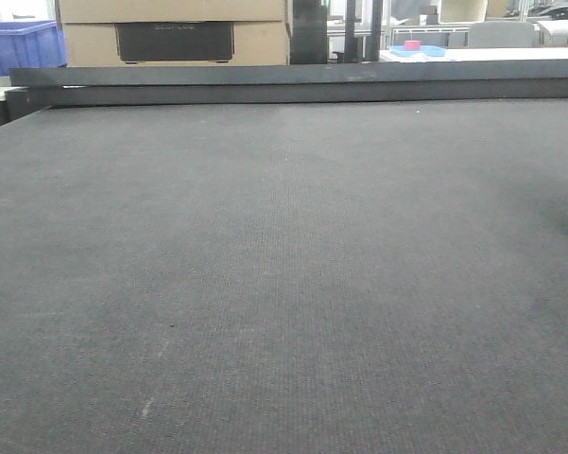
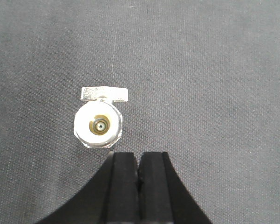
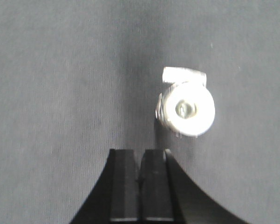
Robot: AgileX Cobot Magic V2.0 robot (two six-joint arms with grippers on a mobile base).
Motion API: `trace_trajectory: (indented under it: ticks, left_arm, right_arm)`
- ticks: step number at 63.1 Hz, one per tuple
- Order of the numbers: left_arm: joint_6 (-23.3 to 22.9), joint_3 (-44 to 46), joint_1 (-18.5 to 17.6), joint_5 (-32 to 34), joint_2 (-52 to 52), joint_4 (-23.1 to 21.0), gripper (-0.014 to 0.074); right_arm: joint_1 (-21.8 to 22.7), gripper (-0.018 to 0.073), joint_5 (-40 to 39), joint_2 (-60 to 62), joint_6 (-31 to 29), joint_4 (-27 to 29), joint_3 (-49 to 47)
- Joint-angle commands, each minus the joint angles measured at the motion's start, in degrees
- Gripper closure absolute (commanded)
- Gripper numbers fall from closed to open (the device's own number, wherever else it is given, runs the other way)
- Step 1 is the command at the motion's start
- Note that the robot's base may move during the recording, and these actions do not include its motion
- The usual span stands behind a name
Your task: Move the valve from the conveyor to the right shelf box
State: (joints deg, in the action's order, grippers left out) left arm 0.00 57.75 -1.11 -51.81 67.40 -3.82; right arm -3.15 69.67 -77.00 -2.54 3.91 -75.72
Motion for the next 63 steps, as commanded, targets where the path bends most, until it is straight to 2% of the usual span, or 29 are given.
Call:
trace_trajectory:
  ticks: [1, 8, 20, 31, 39, 44, 54, 63]
  left_arm:
    - [-0.32, 0.46, -0.22, 0.17, -0.13, -0.62, 0.0708]
    - [-0.32, 0.46, -0.22, 0.06, -0.13, -0.62, 0.0708]
    - [-0.32, 0.46, -0.22, -0.05, -0.13, -0.62, 0.0708]
    - [-0.32, 0.46, -0.22, -0.16, -0.13, -0.62, 0.0708]
    - [-0.32, 0.46, -0.22, -0.16, -0.13, -0.62, 0.0708]
    - [-0.32, 0.46, -0.22, 0.27, -0.13, -0.62, 0.0708]
    - [-0.32, 0.46, -0.22, 0.53, -0.13, -0.62, 0.0708]
    - [-0.32, 0.46, -0.22, 0.53, -0.13, -0.62, 0.0708]
  right_arm:
    - [-0.21, 0.0715, -0.49, -3.40, 0.16, -1.14, -2.82]
    - [-0.21, 0.0600, -0.87, -7.60, 0.16, -1.14, -6.01]
    - [-0.21, 0.0191, 0.05, -11.53, -0.06, -1.24, -7.59]
    - [3.35, 0.0017, 0.29, -13.82, -0.14, -1.23, -7.59]
    - [8.32, 0.0009, 0.29, -14.51, -1.22, 1.72, -7.59]
    - [9.80, 0.0009, 0.29, -14.51, -1.65, 2.70, -7.49]
    - [9.57, 0.0009, 0.29, -14.65, -2.04, 2.46, -7.23]
    - [9.33, 0.0009, 0.29, -14.75, -2.87, 2.37, -2.98]
